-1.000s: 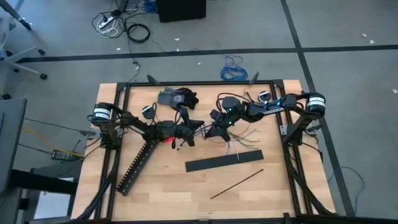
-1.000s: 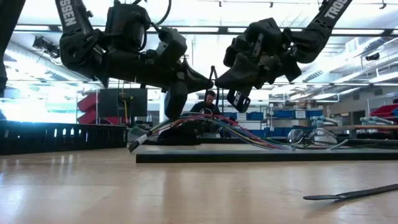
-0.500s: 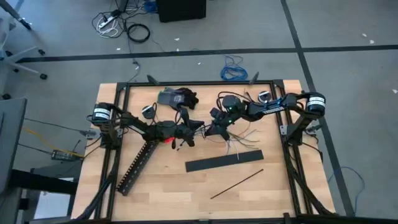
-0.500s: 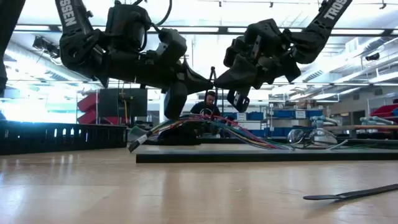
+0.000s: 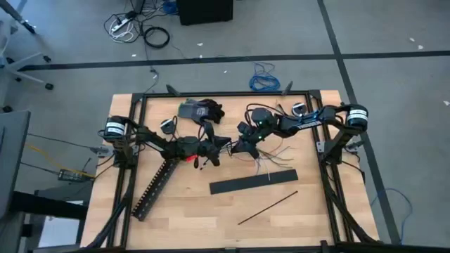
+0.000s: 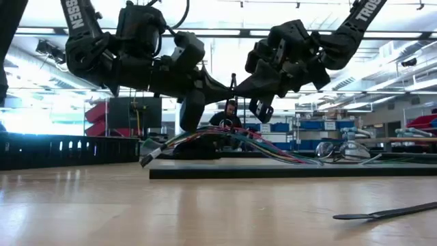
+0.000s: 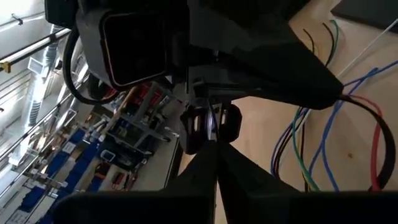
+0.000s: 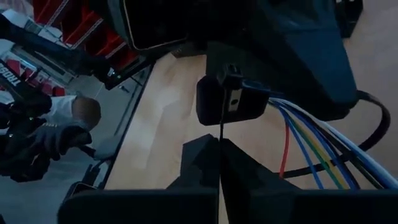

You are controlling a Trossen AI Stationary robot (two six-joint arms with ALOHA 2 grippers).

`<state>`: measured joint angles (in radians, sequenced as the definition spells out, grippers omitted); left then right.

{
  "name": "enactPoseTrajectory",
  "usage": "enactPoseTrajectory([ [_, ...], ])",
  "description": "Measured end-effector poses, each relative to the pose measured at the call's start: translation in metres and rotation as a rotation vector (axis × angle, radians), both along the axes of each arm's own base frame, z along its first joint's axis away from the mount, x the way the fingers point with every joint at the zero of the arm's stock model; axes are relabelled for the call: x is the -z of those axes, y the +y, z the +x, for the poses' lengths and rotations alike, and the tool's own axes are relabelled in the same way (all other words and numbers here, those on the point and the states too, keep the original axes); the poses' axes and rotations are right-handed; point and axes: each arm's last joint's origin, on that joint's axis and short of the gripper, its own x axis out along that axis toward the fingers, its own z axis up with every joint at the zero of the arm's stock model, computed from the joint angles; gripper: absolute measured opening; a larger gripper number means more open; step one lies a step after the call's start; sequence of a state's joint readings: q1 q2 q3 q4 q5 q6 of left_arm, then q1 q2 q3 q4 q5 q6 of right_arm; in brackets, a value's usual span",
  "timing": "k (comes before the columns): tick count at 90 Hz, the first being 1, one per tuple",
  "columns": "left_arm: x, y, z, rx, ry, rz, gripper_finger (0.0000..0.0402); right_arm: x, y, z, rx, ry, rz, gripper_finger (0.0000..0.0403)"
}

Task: Ziptie cables
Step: Wrap the black zip tie on the cable wires

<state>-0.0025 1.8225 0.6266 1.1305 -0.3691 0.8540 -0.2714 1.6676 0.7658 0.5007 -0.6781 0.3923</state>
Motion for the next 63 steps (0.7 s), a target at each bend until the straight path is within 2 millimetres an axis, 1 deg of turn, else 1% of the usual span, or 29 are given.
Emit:
enactPoseTrajectory([
  [12, 0.0, -0.0001, 0.0, 0.001, 0.001, 0.003, 0.0, 0.0, -0.0006, -0.0001, 0.002, 0.0, 0.0, 0.0],
  [35, 0.0001, 0.0, 0.0, 0.0, 0.003, 0.006, 0.0, -0.0007, -0.0081, -0.0017, 0.026, -0.002, 0.013, 0.0],
  [63, 0.0003, 0.0008, 0.0, -0.001, 0.016, 0.035, 0.0, -0.0008, -0.0044, -0.0011, 0.004, 0.004, 0.035, 0.0],
])
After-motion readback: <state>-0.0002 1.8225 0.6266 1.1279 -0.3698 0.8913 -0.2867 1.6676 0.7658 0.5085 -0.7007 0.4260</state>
